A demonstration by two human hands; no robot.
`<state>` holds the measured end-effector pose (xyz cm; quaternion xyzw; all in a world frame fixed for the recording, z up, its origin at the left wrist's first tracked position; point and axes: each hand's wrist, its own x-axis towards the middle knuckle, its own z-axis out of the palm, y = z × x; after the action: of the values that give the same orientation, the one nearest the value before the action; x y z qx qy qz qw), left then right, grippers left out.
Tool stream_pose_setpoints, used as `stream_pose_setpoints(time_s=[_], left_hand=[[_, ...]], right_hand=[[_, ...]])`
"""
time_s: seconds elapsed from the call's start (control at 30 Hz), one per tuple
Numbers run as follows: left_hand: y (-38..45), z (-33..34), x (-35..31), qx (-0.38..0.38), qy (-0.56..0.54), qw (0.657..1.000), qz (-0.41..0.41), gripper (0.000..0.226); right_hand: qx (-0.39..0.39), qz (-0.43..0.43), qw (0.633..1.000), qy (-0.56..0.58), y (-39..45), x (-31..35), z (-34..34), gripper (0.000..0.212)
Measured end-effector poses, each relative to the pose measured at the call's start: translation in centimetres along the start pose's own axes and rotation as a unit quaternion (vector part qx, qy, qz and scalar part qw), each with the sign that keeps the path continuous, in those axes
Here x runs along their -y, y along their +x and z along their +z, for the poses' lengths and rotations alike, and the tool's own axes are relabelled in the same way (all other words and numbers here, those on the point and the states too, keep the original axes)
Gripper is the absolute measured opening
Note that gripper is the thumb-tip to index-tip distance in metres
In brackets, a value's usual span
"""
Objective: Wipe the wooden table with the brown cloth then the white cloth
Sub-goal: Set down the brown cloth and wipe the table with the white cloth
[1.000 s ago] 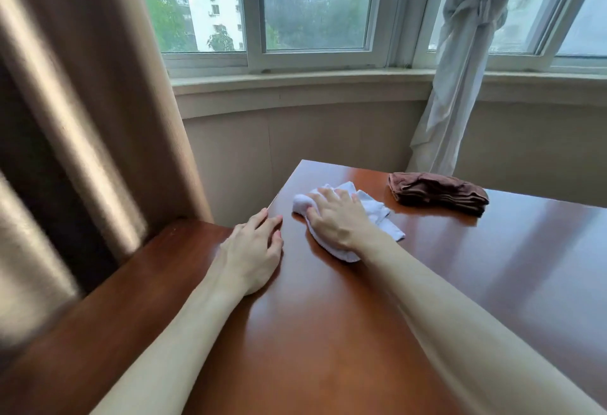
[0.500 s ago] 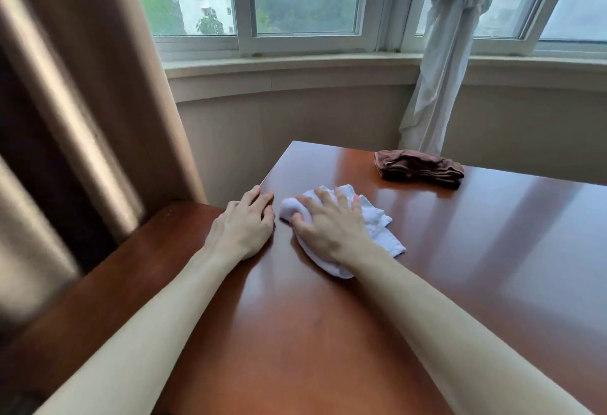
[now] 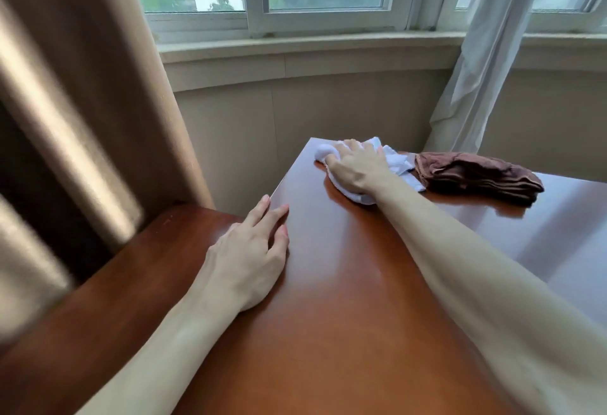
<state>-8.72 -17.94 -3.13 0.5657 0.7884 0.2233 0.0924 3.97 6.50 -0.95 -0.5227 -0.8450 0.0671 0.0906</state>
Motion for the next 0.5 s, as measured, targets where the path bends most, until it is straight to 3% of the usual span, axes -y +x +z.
stream_pose_setpoints(time_s=[0.13,0.27,0.4,0.5], left_hand=[[0.2,-0.1,-0.2,0.003,0.009,1.000,-0.006,0.047],[0.2,-0.3,-0.2,0.016,0.011,1.000,-0.022,0.051],[-0.6,-1.0,-0.6,0.019,-0.004,0.999,-0.028,0.058],[-1.3,-1.2,-1.4,0.014,-0.002,1.000,-0.023,0.050]], right_hand=[[-0.006,-0.057,0.998,-0.001,-7.2,2.1,0.3,0.053],[0.000,-0.118,0.993,0.003,-17.0,4.2,0.2,0.080],[0.009,-0.161,0.987,0.023,-25.9,5.1,-0.7,0.066],[0.037,-0.175,0.983,0.033,-28.5,5.0,-1.2,0.074]])
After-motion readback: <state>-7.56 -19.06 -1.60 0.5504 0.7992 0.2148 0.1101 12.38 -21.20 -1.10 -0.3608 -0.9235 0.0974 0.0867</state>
